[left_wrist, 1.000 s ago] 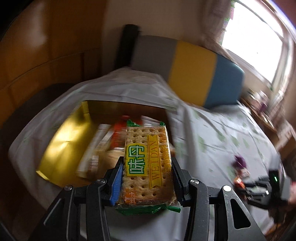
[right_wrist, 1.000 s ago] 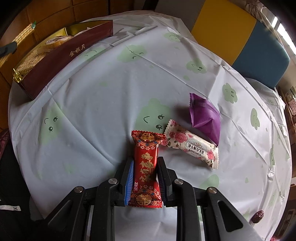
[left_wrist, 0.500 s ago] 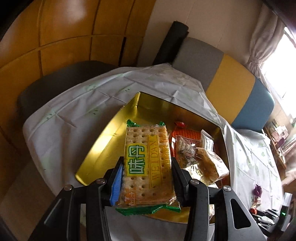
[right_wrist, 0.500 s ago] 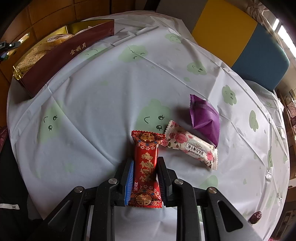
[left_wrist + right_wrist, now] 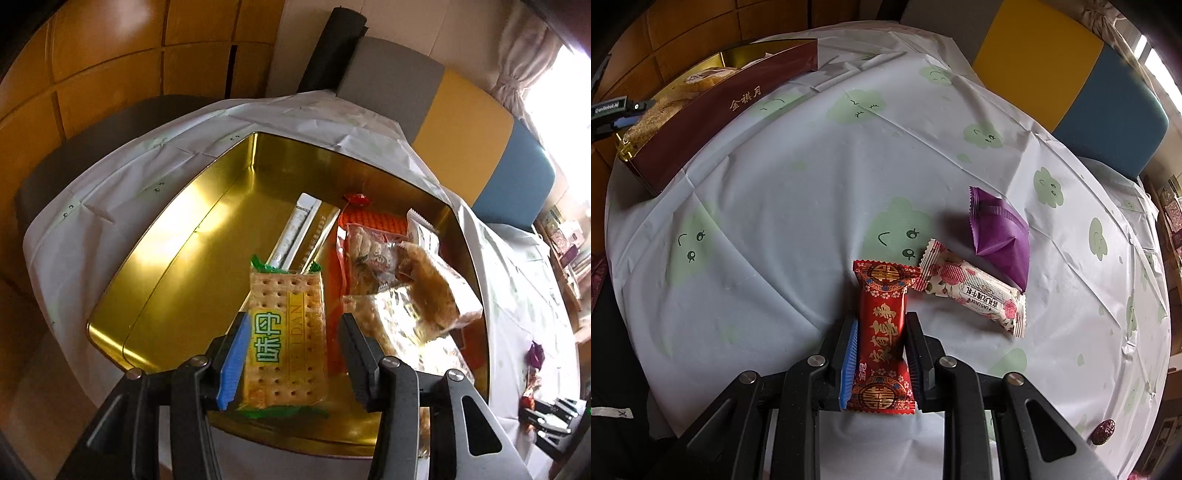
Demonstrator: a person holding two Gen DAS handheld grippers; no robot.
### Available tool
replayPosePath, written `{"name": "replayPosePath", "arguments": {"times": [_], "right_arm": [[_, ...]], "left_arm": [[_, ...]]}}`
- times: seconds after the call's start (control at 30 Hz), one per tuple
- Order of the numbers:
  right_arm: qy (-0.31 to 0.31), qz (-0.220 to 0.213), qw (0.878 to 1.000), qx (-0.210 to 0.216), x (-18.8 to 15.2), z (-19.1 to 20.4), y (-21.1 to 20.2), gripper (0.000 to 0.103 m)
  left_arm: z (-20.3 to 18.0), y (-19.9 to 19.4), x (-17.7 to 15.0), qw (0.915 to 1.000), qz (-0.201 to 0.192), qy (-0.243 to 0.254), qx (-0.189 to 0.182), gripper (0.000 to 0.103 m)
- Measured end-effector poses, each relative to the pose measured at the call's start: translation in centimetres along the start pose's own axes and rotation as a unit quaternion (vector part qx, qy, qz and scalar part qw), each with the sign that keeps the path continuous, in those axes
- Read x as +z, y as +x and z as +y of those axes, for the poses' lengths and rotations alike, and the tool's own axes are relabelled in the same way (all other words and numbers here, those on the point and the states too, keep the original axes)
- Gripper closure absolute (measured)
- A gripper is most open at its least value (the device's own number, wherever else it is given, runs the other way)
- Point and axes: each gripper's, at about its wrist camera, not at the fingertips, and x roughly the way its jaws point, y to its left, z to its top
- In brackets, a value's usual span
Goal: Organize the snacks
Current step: 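Lower the cracker pack into the gold tray and open the left gripper, then carry the red-gold candy bar in the right gripper into the gold tray, release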
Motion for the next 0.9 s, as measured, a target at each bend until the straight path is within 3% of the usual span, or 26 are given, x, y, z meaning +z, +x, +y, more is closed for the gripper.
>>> {"name": "replayPosePath", "arguments": {"times": [0.33, 0.9], "right_arm": [[-0.002, 0.0, 1.0, -0.002, 0.0, 0.1, 0.0, 0.079], [0.001, 0.001, 1.0, -0.004, 0.0, 0.1, 0.0, 0.08]], "left_arm": [[-1.6, -2.4, -0.5, 0.9986, -0.031, 0.036, 0.021, 0.053], [-3.3, -5.8, -1.5, 0.9958, -0.063, 0.067, 0.008, 0.053]]}}
